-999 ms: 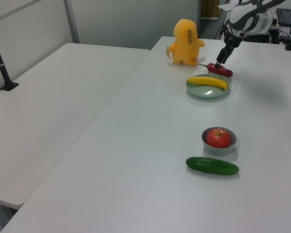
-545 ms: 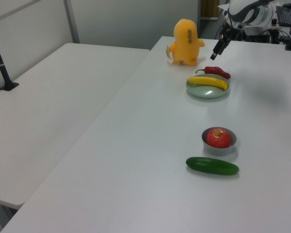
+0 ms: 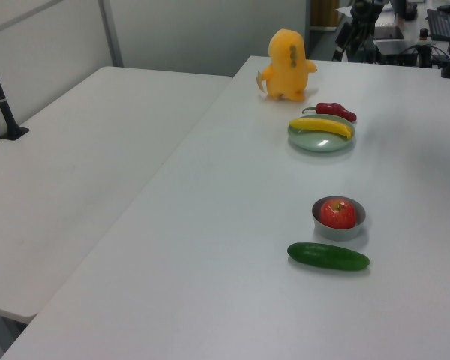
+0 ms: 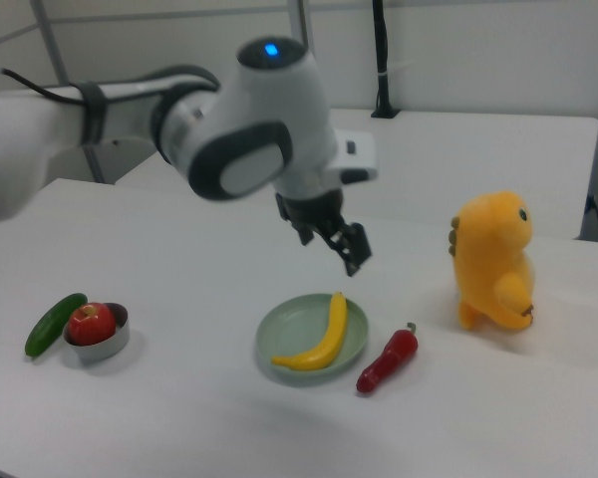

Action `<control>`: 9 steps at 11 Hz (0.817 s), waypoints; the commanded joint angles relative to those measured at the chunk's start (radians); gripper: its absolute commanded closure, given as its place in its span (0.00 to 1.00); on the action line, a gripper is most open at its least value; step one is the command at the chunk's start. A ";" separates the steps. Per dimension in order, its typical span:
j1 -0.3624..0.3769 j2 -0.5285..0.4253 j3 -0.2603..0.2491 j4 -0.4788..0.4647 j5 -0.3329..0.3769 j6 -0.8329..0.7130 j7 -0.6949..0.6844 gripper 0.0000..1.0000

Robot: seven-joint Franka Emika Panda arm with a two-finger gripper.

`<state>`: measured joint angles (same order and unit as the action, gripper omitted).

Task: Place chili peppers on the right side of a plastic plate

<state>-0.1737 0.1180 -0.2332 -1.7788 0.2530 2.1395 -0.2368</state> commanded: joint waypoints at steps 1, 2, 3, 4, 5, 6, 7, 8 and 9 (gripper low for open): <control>0.069 -0.095 -0.008 0.077 -0.145 -0.267 0.358 0.00; 0.086 -0.109 -0.006 0.131 -0.161 -0.385 0.435 0.00; 0.117 -0.119 -0.005 0.178 -0.169 -0.476 0.457 0.00; 0.137 -0.130 -0.003 0.211 -0.170 -0.540 0.459 0.00; 0.152 -0.148 0.001 0.237 -0.169 -0.573 0.467 0.00; 0.163 -0.168 0.030 0.243 -0.166 -0.599 0.505 0.00; 0.166 -0.181 0.085 0.243 -0.172 -0.607 0.526 0.00; 0.166 -0.182 0.121 0.242 -0.172 -0.607 0.527 0.00; 0.168 -0.182 0.149 0.240 -0.175 -0.604 0.522 0.00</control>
<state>-0.0178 -0.0553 -0.1450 -1.5366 0.1014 1.5555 0.2595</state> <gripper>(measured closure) 0.000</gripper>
